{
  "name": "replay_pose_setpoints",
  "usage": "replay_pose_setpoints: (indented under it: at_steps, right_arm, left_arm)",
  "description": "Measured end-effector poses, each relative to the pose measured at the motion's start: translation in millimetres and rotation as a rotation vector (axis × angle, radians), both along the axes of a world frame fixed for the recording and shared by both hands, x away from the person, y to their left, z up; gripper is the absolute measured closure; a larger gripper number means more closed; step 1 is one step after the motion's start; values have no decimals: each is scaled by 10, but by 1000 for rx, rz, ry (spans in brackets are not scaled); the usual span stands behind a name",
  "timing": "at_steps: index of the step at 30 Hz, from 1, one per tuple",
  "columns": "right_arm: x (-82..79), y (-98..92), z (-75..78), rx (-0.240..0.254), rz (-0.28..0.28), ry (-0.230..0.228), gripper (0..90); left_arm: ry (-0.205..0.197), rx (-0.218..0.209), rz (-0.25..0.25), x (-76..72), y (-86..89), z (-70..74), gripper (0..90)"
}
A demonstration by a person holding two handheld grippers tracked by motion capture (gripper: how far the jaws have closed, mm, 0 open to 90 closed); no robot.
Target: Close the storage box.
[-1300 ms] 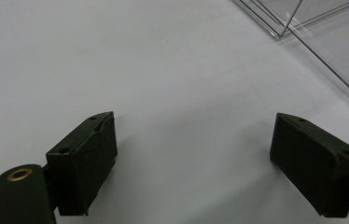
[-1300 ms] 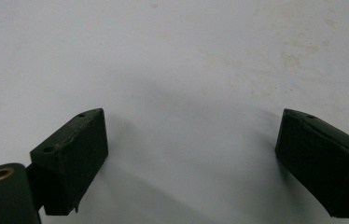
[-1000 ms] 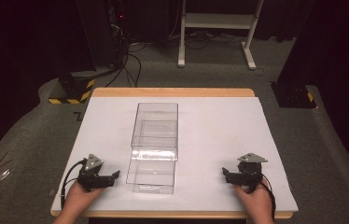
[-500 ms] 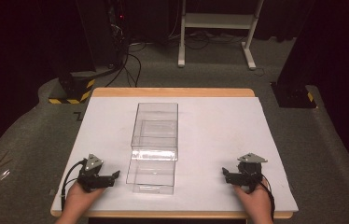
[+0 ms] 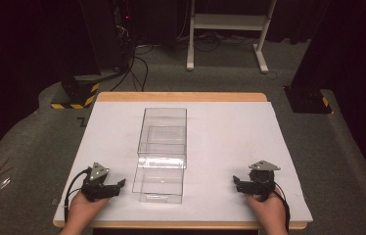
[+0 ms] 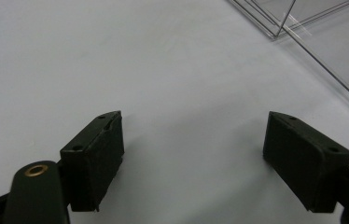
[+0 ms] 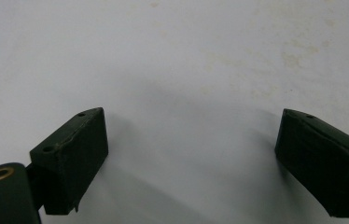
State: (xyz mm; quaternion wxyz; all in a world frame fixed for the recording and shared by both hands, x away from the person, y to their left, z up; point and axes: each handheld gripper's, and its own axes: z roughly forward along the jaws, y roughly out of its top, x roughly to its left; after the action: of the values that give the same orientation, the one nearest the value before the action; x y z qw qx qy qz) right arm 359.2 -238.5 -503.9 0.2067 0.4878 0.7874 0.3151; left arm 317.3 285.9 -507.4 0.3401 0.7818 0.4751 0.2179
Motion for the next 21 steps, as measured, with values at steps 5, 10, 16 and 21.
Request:
replay_pose_setpoints:
  at_steps: [5, 10, 16, 21]
  right_arm:
    - [-3, -3, -3, 3, -1, -1, 95]
    - [-5, -2, -4, 5, -2, -2, 95]
    - [-7, -3, -5, 6, -2, -3, 95]
    - [-7, -2, -6, 5, -3, -4, 95]
  left_arm:
    - [7, -16, -17, -16, 15, 17, 174]
    - [-15, -27, -24, -35, 28, 57, 152]
    - [-33, -56, -43, -81, 31, 132, 150]
    - [-42, -60, -55, -106, 11, 172, 150]
